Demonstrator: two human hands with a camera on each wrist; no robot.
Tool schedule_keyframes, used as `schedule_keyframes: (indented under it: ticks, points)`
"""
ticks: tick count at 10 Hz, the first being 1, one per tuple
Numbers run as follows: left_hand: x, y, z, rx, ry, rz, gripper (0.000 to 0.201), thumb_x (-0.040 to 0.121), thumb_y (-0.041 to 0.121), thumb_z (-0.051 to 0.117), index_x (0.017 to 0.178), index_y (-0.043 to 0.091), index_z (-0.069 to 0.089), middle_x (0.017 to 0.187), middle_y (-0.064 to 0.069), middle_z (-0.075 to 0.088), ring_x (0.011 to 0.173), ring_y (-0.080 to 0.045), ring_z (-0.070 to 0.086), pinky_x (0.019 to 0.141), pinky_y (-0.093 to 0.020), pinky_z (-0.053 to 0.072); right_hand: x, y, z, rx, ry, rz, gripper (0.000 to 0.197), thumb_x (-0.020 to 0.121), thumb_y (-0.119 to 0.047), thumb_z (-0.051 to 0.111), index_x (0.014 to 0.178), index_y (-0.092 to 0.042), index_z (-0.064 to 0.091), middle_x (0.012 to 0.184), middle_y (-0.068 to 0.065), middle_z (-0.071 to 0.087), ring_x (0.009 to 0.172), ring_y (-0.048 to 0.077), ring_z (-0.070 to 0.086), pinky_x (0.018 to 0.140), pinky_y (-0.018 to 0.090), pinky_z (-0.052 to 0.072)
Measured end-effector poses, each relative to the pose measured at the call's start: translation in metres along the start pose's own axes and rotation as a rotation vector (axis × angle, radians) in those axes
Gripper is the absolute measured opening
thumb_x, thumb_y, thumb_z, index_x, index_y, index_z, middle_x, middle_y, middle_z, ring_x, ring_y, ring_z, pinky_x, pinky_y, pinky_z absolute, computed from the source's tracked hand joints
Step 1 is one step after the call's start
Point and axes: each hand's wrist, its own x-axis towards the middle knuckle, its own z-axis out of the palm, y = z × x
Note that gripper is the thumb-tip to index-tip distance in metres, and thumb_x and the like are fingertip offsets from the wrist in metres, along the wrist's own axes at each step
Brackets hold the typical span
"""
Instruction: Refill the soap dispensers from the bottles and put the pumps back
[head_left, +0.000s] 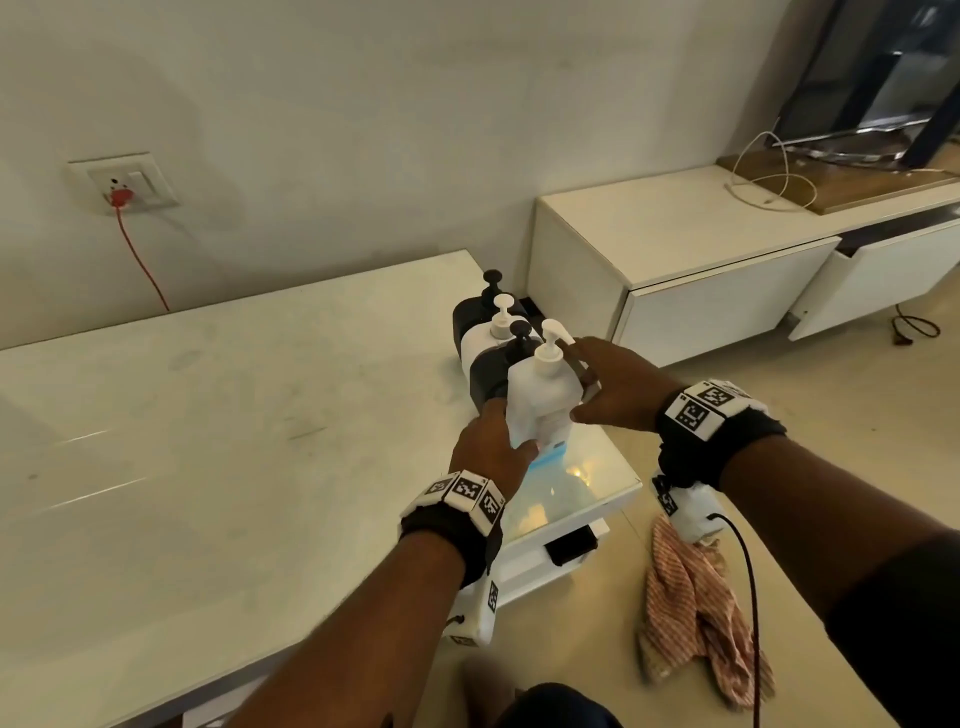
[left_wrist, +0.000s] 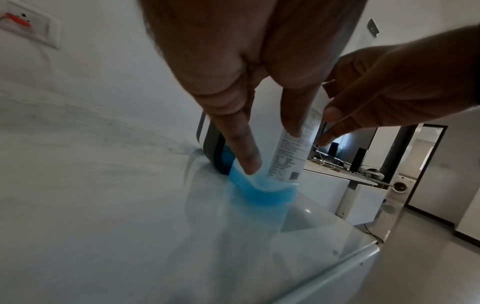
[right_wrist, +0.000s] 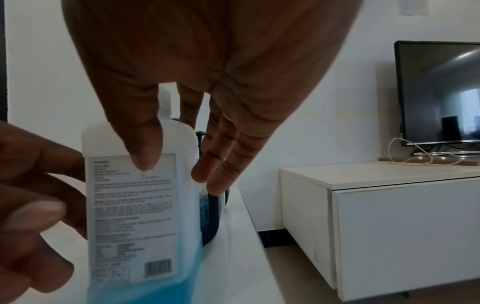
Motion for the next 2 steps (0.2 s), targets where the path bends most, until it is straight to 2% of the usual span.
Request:
schedule_keyframes:
  ticks: [1, 2]
  points:
    - [-0.005, -0.011, -0.005, -0.006, -0.023, -0.033, 0.062, 0.098, 0.031, 0.072, 0.15, 0.017, 0.043, 0.143, -0.007, 0.06, 0.132, -0.024, 0.058, 0.111, -0.033, 0.045, -0.009, 0.004, 0.006, 0.085, 0.002, 0.032, 0.08, 0.085, -0.017, 0.079, 0.152, -0.018, 0.037, 0.148, 0.005, 0.048, 0.101, 0.019, 0.061, 0.085, 0.024, 0.052]
    - [-0.02, -0.022, -0.017, -0.001, -0.019, -0.031, 0.053, 0.099, 0.033, 0.072, 0.146, 0.018, 0.051, 0.14, -0.004, 0.062, 0.129, -0.021, 0.059, 0.105, -0.027, 0.043, -0.023, 0.002, 0.016, 0.079, 0.098, 0.165, 0.074, 0.087, -0.025, 0.077, 0.151, -0.017, 0.04, 0.144, 0.006, 0.054, 0.111, 0.024, 0.061, 0.095, 0.032, 0.051]
